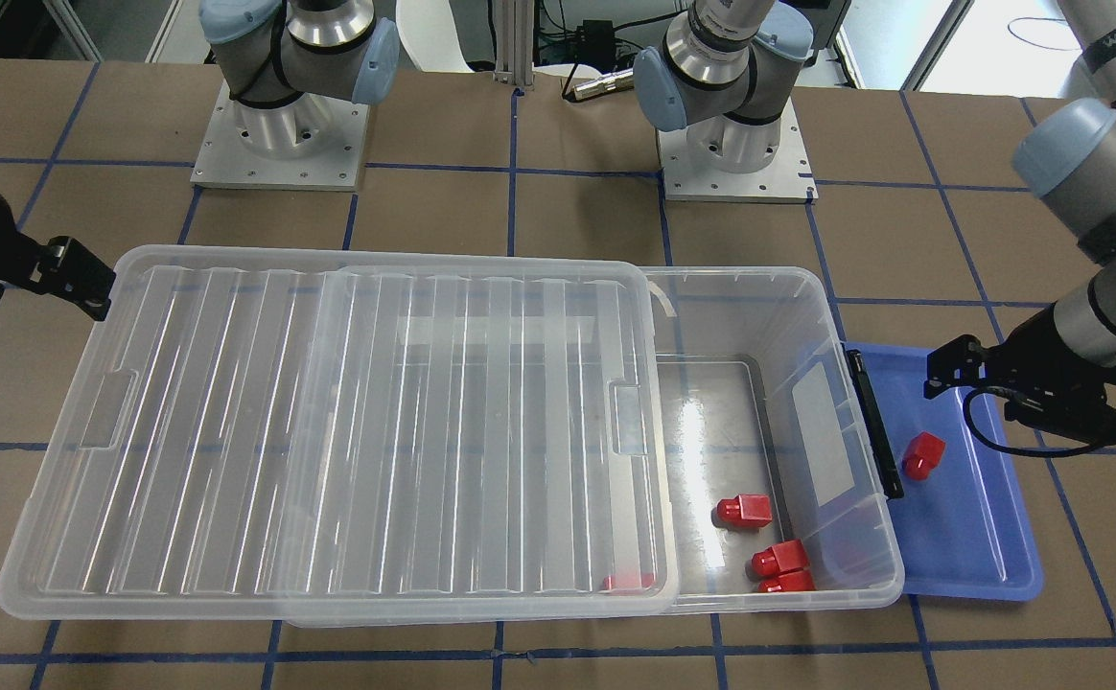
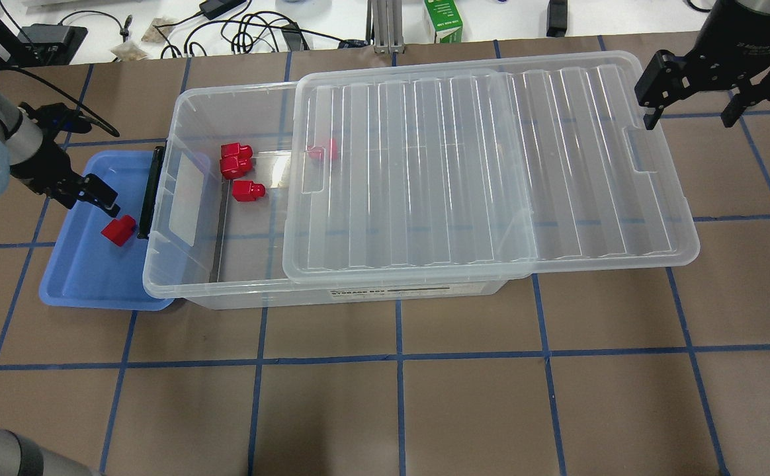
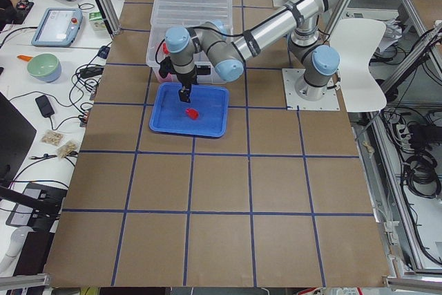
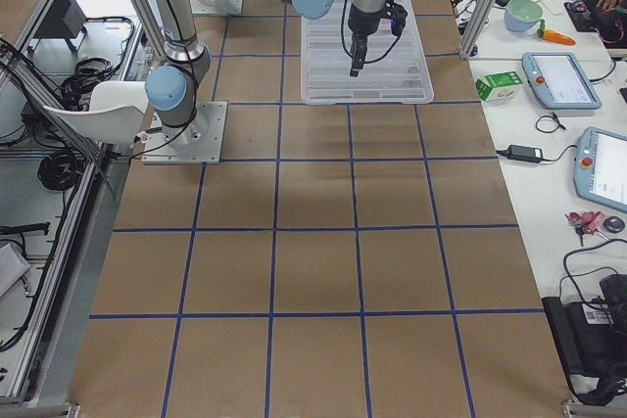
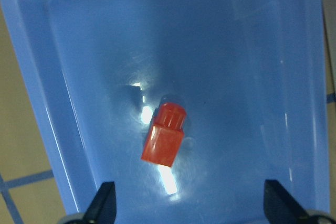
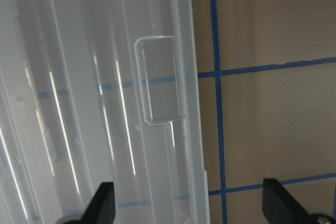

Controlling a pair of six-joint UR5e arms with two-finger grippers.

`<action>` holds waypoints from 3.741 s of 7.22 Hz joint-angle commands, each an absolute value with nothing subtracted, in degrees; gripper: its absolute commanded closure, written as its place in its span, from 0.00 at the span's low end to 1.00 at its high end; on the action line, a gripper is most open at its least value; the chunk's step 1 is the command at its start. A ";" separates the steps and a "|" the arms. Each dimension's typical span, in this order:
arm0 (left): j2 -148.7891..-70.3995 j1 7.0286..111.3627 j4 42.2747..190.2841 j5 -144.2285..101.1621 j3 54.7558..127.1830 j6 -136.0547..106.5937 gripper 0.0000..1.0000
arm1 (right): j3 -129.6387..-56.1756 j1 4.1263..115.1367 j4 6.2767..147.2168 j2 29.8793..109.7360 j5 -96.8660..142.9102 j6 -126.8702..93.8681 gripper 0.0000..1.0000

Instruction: Place red block in blue tray from box

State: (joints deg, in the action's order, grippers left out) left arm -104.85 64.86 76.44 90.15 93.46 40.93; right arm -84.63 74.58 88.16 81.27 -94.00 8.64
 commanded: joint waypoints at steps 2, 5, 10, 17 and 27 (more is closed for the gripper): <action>-98.54 75.21 87.88 90.62 86.84 28.08 0.00 | -84.64 68.39 92.98 76.04 -93.61 17.74 0.00; -95.10 85.57 88.24 90.61 87.36 14.73 0.00 | -84.64 67.51 94.57 73.30 -93.78 20.29 0.00; -93.25 90.97 88.07 90.62 88.50 6.68 0.00 | -88.86 67.50 98.17 72.60 -93.34 19.95 0.00; -92.29 88.86 87.80 91.49 88.68 5.80 0.00 | -88.95 72.23 98.26 72.86 -92.11 19.60 0.00; -91.85 88.77 88.07 91.67 88.77 5.71 0.00 | -88.77 85.16 100.28 72.86 -91.76 7.65 0.00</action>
